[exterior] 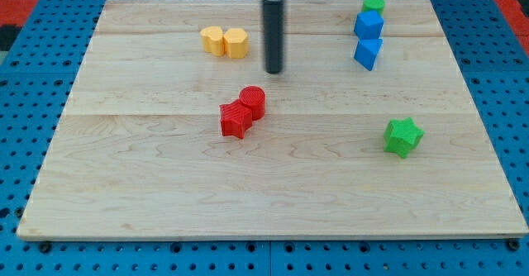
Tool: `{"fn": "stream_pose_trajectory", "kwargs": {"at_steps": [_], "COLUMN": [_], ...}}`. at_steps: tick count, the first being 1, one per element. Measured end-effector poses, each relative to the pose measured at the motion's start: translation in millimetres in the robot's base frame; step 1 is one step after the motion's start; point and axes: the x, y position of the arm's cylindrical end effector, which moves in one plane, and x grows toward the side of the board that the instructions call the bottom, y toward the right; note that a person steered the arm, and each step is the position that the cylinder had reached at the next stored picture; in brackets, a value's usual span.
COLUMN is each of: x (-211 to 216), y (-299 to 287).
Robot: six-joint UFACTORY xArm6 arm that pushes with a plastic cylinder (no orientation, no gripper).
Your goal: Push the blue cube left to the blue triangle
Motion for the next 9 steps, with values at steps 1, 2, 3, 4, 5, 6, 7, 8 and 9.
{"fn": "stream_pose_trajectory", "kwargs": {"at_steps": [1, 2, 3, 4, 5, 6, 7, 8, 9], "x": [17, -19, -40, -55, -98, -132, -125, -124, -124], "y": [113, 154, 168, 190, 189, 176, 138, 105, 68]}}
